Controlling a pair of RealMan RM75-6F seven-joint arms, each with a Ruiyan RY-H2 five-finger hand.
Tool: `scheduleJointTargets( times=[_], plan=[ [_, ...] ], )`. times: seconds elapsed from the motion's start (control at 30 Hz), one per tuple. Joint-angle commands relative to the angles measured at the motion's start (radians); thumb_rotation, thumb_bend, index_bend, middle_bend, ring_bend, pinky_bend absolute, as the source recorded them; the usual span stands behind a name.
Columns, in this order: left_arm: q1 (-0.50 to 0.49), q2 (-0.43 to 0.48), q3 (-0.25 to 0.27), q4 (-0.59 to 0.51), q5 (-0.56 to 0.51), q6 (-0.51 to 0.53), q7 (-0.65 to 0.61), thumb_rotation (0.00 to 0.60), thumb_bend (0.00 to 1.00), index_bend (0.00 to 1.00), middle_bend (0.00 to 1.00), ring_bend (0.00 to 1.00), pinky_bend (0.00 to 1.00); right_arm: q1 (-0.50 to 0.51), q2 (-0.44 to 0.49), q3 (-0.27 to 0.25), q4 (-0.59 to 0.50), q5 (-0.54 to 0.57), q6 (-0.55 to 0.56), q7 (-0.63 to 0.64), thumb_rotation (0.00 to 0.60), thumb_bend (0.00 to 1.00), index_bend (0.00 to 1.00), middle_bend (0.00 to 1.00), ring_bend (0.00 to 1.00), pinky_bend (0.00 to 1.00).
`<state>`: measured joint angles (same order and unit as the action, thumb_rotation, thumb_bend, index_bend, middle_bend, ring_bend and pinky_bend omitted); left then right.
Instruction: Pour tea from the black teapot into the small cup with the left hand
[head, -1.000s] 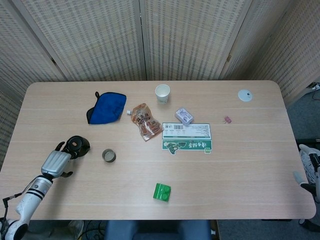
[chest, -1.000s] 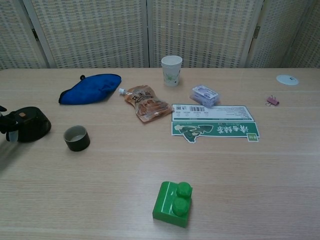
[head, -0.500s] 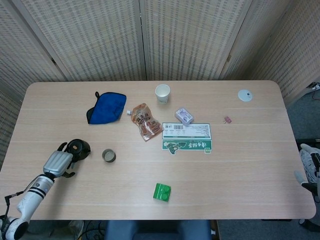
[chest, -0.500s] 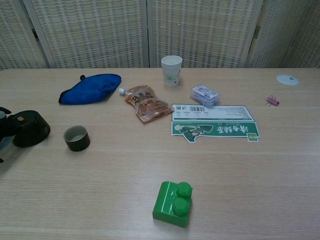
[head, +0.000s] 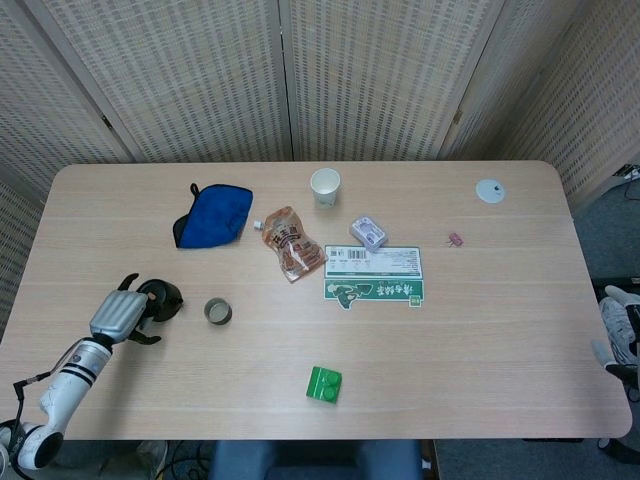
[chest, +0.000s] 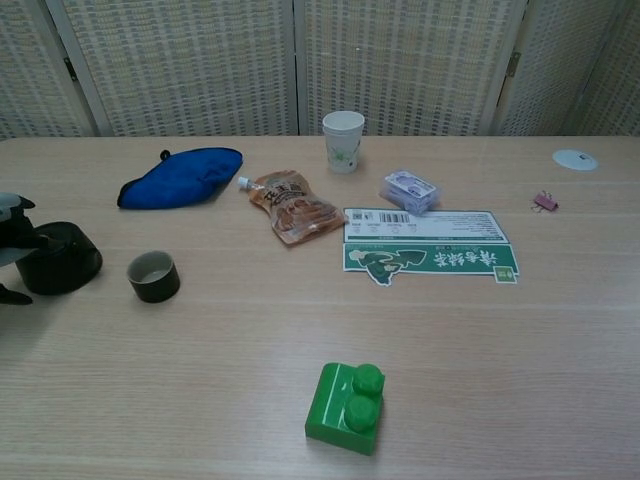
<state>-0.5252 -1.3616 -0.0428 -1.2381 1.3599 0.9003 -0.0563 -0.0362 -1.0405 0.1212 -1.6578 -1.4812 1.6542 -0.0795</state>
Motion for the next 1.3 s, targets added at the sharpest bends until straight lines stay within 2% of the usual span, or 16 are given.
scheduleJointTargets(
  times=[0.03, 0.2, 0.27, 0.4, 0.63, 0.9, 0.97, 1.0, 1.13, 1.2, 1.23, 1.3],
  plan=[
    [-0.008, -0.001, -0.017, 0.003, -0.006, -0.005, -0.049, 0.422, 0.07, 0.95, 0.98, 0.79, 0.00, 0.000, -0.001, 0.001, 0.003, 0.002, 0.000, 0.003, 0.600, 0.19, 0.26, 0.32, 0.24, 0.18],
    [-0.013, -0.008, -0.036, 0.008, -0.022, -0.005, -0.097, 0.178, 0.06, 0.97, 1.00, 0.81, 0.00, 0.002, -0.005, 0.002, 0.011, 0.005, -0.004, 0.009, 0.600, 0.19, 0.26, 0.32, 0.24, 0.17],
    [-0.013, -0.005, -0.047, -0.008, -0.047, -0.019, -0.118, 0.125, 0.05, 0.97, 1.00, 0.81, 0.00, 0.002, -0.007, 0.004, 0.015, 0.008, -0.006, 0.013, 0.600, 0.19, 0.26, 0.32, 0.24, 0.17],
    [-0.011, 0.004, -0.064, -0.034, -0.088, -0.028, -0.120, 0.102, 0.04, 0.98, 1.00, 0.82, 0.00, 0.003, -0.010, 0.004, 0.023, 0.010, -0.008, 0.020, 0.600, 0.19, 0.26, 0.32, 0.24, 0.17],
    [0.014, 0.010, -0.103, -0.086, -0.134, 0.063, -0.061, 0.101, 0.04, 1.00, 1.00, 0.87, 0.01, 0.000, -0.012, 0.004, 0.029, 0.008, -0.003, 0.031, 0.600, 0.19, 0.26, 0.32, 0.24, 0.17],
    [0.048, 0.027, -0.144, -0.157, -0.133, 0.191, -0.040, 0.107, 0.10, 1.00, 1.00, 0.92, 0.23, -0.003, -0.016, 0.002, 0.035, -0.002, 0.005, 0.042, 0.600, 0.19, 0.26, 0.32, 0.24, 0.16],
    [0.055, 0.029, -0.154, -0.176, -0.138, 0.221, -0.020, 0.137, 0.14, 1.00, 1.00, 0.94, 0.28, -0.003, -0.016, 0.001, 0.036, -0.006, 0.007, 0.044, 0.600, 0.19, 0.26, 0.32, 0.24, 0.16],
    [0.058, 0.029, -0.157, -0.184, -0.140, 0.234, -0.008, 0.172, 0.16, 1.00, 1.00, 0.95, 0.30, -0.004, -0.016, 0.000, 0.036, -0.007, 0.007, 0.045, 0.600, 0.19, 0.26, 0.32, 0.24, 0.16],
    [0.068, 0.022, -0.170, -0.221, -0.145, 0.292, 0.051, 0.395, 0.23, 1.00, 1.00, 0.96, 0.38, -0.008, -0.015, -0.001, 0.037, -0.010, 0.013, 0.050, 0.600, 0.19, 0.26, 0.32, 0.24, 0.16],
    [0.070, 0.019, -0.175, -0.234, -0.146, 0.310, 0.072, 0.539, 0.25, 1.00, 1.00, 0.97, 0.42, -0.010, -0.014, -0.002, 0.038, -0.012, 0.016, 0.052, 0.600, 0.19, 0.26, 0.32, 0.24, 0.16],
    [0.071, 0.017, -0.177, -0.239, -0.147, 0.317, 0.080, 0.572, 0.26, 1.00, 1.00, 0.97, 0.43, -0.011, -0.014, -0.002, 0.039, -0.012, 0.017, 0.053, 0.600, 0.19, 0.26, 0.32, 0.24, 0.16],
    [0.072, 0.012, -0.183, -0.250, -0.151, 0.331, 0.095, 0.559, 0.26, 1.00, 1.00, 0.97, 0.44, -0.014, -0.015, -0.003, 0.041, -0.011, 0.019, 0.057, 0.600, 0.19, 0.26, 0.32, 0.24, 0.16]
  ],
)
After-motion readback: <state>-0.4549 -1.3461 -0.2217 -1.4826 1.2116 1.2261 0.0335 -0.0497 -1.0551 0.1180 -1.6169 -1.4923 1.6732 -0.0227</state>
